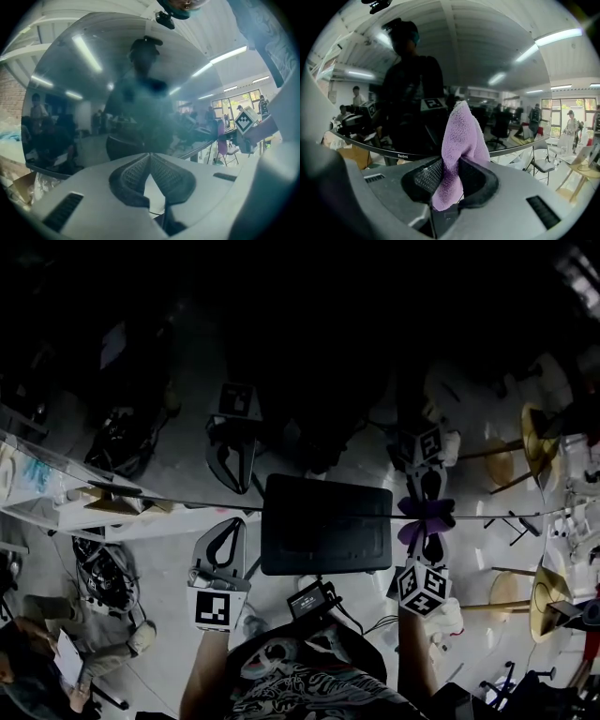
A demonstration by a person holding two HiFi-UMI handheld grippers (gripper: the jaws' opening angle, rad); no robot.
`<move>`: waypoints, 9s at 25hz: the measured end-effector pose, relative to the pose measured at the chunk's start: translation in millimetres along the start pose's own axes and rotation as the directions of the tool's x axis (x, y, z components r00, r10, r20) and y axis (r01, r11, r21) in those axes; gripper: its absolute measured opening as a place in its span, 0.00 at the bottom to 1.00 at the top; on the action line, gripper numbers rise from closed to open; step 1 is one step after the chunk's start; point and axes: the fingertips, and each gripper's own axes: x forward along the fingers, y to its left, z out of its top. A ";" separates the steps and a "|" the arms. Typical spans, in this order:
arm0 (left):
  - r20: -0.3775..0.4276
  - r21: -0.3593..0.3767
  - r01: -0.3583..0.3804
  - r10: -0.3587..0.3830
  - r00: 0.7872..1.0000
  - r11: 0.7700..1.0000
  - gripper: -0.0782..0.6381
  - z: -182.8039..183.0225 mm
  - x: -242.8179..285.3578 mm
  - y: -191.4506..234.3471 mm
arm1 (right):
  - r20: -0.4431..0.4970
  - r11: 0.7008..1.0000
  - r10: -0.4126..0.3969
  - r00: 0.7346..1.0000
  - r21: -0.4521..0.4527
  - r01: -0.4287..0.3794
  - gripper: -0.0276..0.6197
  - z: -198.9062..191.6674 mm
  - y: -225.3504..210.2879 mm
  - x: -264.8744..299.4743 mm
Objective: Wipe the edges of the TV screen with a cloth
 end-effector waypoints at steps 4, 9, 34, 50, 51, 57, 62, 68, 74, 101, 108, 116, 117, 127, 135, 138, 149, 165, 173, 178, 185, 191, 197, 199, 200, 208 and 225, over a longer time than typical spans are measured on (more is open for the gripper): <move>0.005 0.017 0.008 -0.008 1.000 1.000 0.13 2.8 -2.6 -0.3 | 0.004 1.000 0.003 1.000 0.010 -0.004 0.21 -0.7 7.6 -2.3; 0.018 0.059 0.036 -0.037 0.999 0.998 0.13 12.3 3.6 -23.7 | 0.014 1.000 0.007 1.000 0.025 -0.007 0.21 3.5 -4.4 -7.4; -0.043 0.080 0.047 -0.043 0.998 0.996 0.13 12.8 -34.9 -14.0 | 0.015 0.986 0.168 0.986 -0.004 -0.168 0.21 5.6 84.9 -32.2; -0.031 0.045 0.059 -0.057 0.998 0.997 0.13 6.8 -31.1 -1.9 | -0.020 0.959 0.276 0.961 -0.067 -0.277 0.21 4.8 145.6 -36.0; -0.032 0.037 0.055 -0.054 0.998 0.998 0.13 5.9 -32.1 -0.4 | -0.019 0.956 0.286 0.958 -0.069 -0.287 0.21 5.1 150.4 -36.4; -0.033 0.019 0.055 -0.054 0.998 0.998 0.13 2.0 -35.7 -2.6 | -0.024 0.939 0.331 0.943 -0.087 -0.332 0.21 5.3 169.7 -41.9; -0.040 0.019 0.058 -0.057 0.998 0.998 0.13 -0.6 -37.2 -1.6 | -0.019 0.930 0.356 0.934 -0.089 -0.357 0.21 6.6 184.5 -45.1; -0.037 0.023 0.048 -0.047 0.998 0.999 0.13 -0.4 -42.3 2.0 | -0.015 0.914 0.391 0.920 -0.107 -0.391 0.21 7.1 201.5 -49.2; -0.046 0.018 0.032 -0.031 0.998 0.999 0.13 -3.5 -50.2 15.6 | -0.022 0.896 0.426 0.905 -0.131 -0.425 0.21 7.3 222.6 -52.3; -0.038 0.025 -0.040 0.041 0.998 0.999 0.13 -3.4 -82.3 60.8 | -0.015 0.839 0.529 0.848 -0.138 -0.526 0.21 6.2 294.6 -63.6; -0.037 0.029 -0.062 0.063 0.997 0.998 0.13 -4.6 -93.8 69.5 | -0.019 0.820 0.557 0.830 -0.145 -0.554 0.21 5.3 312.1 -67.3; -0.048 0.020 -0.086 0.087 0.995 0.996 0.13 -10.4 -104.9 81.5 | -0.019 0.803 0.581 0.814 -0.151 -0.577 0.21 4.8 329.3 -69.9; -0.047 0.018 -0.086 0.087 0.995 0.996 0.13 -10.9 -105.7 82.3 | -0.020 0.801 0.584 0.812 -0.152 -0.579 0.21 4.6 331.5 -70.0; -0.049 0.018 -0.115 0.116 0.992 0.993 0.13 -9.9 -115.3 94.8 | -0.024 0.780 0.609 0.793 -0.164 -0.604 0.21 5.7 349.1 -73.9; -0.050 0.016 -0.140 0.140 0.989 0.990 0.13 -10.7 -123.8 111.8 | -0.026 0.762 0.631 0.776 -0.168 -0.625 0.21 5.3 371.6 -77.4; -0.050 0.010 -0.144 0.144 0.988 0.990 0.13 -13.3 -125.2 116.7 | -0.029 0.754 0.639 0.769 -0.172 -0.634 0.21 5.4 379.1 -78.6; -0.055 -0.001 -0.177 0.177 0.983 0.984 0.13 -18.6 -136.1 149.6 | -0.040 0.726 0.669 0.742 -0.180 -0.664 0.21 3.9 420.6 -81.1; -0.058 0.003 -0.227 0.227 0.972 0.974 0.13 -17.6 -156.7 172.1 | -0.059 0.665 0.726 0.685 -0.192 -0.722 0.21 4.3 462.9 -90.2; -0.051 -0.013 -0.286 0.285 0.957 0.958 0.13 -16.1 -174.4 182.1 | -0.060 0.638 0.751 0.658 -0.195 -0.745 0.21 6.1 475.6 -93.9; -0.080 0.000 -0.295 0.294 0.952 0.955 0.13 -22.1 -183.6 186.7 | -0.063 0.619 0.766 0.639 -0.196 -0.761 0.21 4.5 488.9 -97.1; -0.072 0.003 -0.319 0.319 0.945 0.948 0.13 -21.5 -192.6 194.4 | -0.068 0.592 0.787 0.613 -0.201 -0.781 0.21 3.2 506.4 -100.0; -0.055 0.001 -0.360 0.360 0.932 0.933 0.13 -18.9 -204.2 208.8 | -0.074 0.566 0.805 0.589 -0.202 -0.799 0.21 4.1 524.3 -102.5; -0.005 -0.030 -0.386 0.386 0.923 0.922 0.13 -11.2 -211.6 217.2 | -0.076 0.551 0.816 0.573 -0.198 -0.811 0.21 4.2 540.0 -104.6; -0.006 -0.036 -0.395 0.395 0.919 0.918 0.13 -12.7 -215.7 218.4 | -0.079 0.545 0.819 0.568 -0.203 -0.814 0.21 3.7 542.5 -105.4; -0.008 -0.038 -0.400 0.400 0.917 0.916 0.13 -13.4 -217.9 219.5 | -0.080 0.543 0.820 0.566 -0.204 -0.815 0.21 3.6 544.1 -105.8; -0.032 -0.027 -0.427 0.426 0.904 0.904 0.13 -21.0 -230.9 227.4 | -0.082 0.522 0.834 0.546 -0.201 -0.829 0.21 1.8 560.7 -106.4; -0.015 -0.025 -0.490 0.490 0.872 0.871 0.13 -16.4 -249.1 231.5 | -0.100 0.443 0.877 0.470 -0.213 -0.871 0.21 0.1 598.9 -113.4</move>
